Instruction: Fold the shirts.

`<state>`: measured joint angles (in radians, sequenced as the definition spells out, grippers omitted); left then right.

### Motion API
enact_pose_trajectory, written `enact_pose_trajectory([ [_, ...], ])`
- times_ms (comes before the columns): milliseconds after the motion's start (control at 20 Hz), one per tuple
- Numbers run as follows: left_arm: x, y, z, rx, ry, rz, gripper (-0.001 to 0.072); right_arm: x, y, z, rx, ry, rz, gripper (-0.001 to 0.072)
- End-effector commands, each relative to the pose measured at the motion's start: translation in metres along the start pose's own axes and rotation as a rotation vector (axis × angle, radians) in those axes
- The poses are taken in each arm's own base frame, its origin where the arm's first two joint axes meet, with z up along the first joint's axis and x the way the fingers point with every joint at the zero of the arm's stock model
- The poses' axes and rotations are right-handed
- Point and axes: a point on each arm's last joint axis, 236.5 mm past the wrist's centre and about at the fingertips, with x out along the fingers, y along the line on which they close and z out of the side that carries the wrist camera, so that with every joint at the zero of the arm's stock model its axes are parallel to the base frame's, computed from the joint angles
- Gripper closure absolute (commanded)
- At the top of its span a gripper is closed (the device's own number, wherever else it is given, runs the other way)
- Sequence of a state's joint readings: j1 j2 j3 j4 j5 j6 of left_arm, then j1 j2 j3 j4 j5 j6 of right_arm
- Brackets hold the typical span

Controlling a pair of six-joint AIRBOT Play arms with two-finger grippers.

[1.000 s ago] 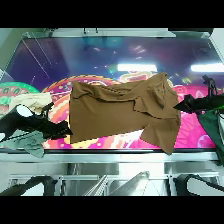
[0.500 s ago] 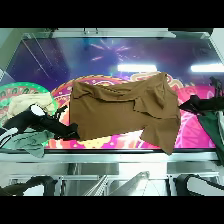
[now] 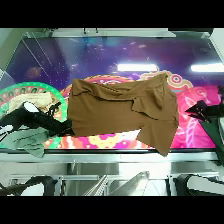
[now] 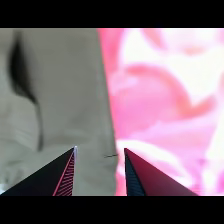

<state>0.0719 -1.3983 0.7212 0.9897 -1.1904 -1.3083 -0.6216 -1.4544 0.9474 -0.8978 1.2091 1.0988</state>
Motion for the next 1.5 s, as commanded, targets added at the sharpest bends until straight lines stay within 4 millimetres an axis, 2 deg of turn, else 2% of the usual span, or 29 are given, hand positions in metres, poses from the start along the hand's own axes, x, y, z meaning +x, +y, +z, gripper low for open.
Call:
enact_pose_trajectory([
  [0, -0.002, -0.003, -0.004, -0.004, 0.015, -0.022, 0.0682, 0.034, -0.019, -0.021, 0.035, 0.136, 0.023, 0.0369],
  [150, -0.002, -0.005, -0.007, -0.002, 0.03, -0.026, 0.0682, 0.058, -0.019, -0.035, 0.04, 0.214, 0.032, 0.0369],
  [300, -0.002, -0.005, -0.007, -0.003, 0.029, -0.026, 0.0682, 0.071, -0.01, -0.038, 0.005, 0.237, 0.024, 0.0369],
  [500, -0.002, -0.005, -0.007, -0.003, 0.03, -0.027, 0.0682, 0.076, 0.005, -0.037, -0.026, 0.232, 0.058, 0.0369],
  [650, -0.002, -0.005, -0.008, -0.003, 0.032, -0.028, 0.0682, 0.073, 0.008, -0.03, -0.044, 0.219, 0.064, 0.037],
  [700, -0.002, -0.005, -0.008, -0.003, 0.034, -0.029, 0.0682, 0.071, 0.011, -0.03, -0.049, 0.223, 0.07, 0.0401],
  [750, -0.002, -0.005, -0.009, 0.0, 0.036, -0.029, 0.0682, 0.068, 0.014, -0.031, -0.061, 0.236, 0.082, 0.0597],
  [800, -0.002, -0.005, -0.008, 0.001, 0.036, -0.027, 0.0682, 0.064, 0.019, -0.031, -0.081, 0.249, 0.094, 0.0647],
  [1000, -0.004, -0.003, -0.007, -0.008, 0.031, -0.03, 0.0682, 0.04, 0.034, -0.017, -0.124, 0.228, 0.119, 0.064],
  [1050, -0.005, -0.001, -0.006, -0.015, 0.026, -0.033, 0.0682, 0.036, 0.033, -0.015, -0.12, 0.219, 0.118, 0.0565],
  [1100, -0.007, 0.001, -0.005, -0.027, 0.02, -0.036, 0.0682, 0.035, 0.031, -0.014, -0.108, 0.215, 0.118, 0.037],
  [1150, -0.009, 0.003, -0.004, -0.038, 0.015, -0.04, 0.0682, 0.035, 0.028, -0.014, -0.102, 0.214, 0.118, 0.0353],
  [1200, -0.011, 0.005, -0.004, -0.043, 0.016, -0.047, 0.0682, 0.036, 0.026, -0.014, -0.094, 0.217, 0.119, 0.0398],
  [1450, -0.016, 0.009, -0.009, -0.061, 0.03, -0.068, 0.0682, 0.048, 0.022, -0.022, -0.058, 0.256, 0.148, 0.0398],
])
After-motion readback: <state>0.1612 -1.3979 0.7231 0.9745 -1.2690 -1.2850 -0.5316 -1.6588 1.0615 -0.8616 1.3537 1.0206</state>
